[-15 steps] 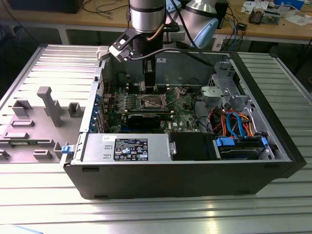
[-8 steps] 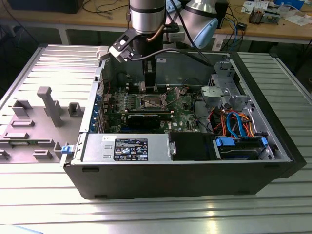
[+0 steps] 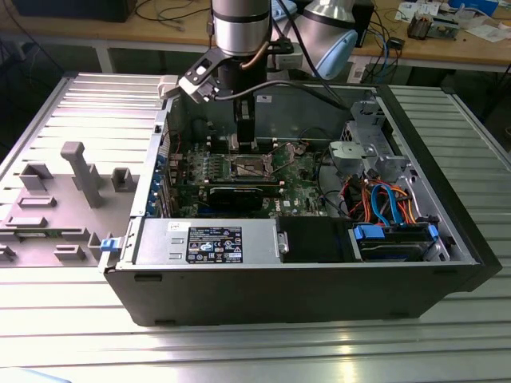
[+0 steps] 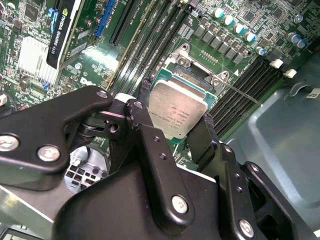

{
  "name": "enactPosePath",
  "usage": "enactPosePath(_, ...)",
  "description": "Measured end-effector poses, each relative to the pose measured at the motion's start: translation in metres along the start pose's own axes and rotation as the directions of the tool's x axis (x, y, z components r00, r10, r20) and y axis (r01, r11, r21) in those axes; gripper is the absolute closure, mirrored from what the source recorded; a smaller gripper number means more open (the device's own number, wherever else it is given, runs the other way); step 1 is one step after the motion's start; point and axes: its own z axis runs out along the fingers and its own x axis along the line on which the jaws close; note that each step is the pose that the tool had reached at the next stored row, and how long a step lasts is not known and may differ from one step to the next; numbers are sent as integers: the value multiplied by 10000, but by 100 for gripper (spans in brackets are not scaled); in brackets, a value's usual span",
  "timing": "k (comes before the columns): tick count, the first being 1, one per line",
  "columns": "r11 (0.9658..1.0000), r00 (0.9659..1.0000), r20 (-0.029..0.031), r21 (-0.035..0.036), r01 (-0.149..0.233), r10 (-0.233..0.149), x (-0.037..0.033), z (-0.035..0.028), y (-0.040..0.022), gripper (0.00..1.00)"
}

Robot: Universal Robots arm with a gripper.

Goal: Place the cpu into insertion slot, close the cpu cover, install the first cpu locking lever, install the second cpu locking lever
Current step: 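Place the cpu into insertion slot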

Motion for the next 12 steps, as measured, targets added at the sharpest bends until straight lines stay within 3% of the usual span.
enactPosePath(12, 10000, 10000, -4, -2, 58, -58, 8, 23, -1, 45)
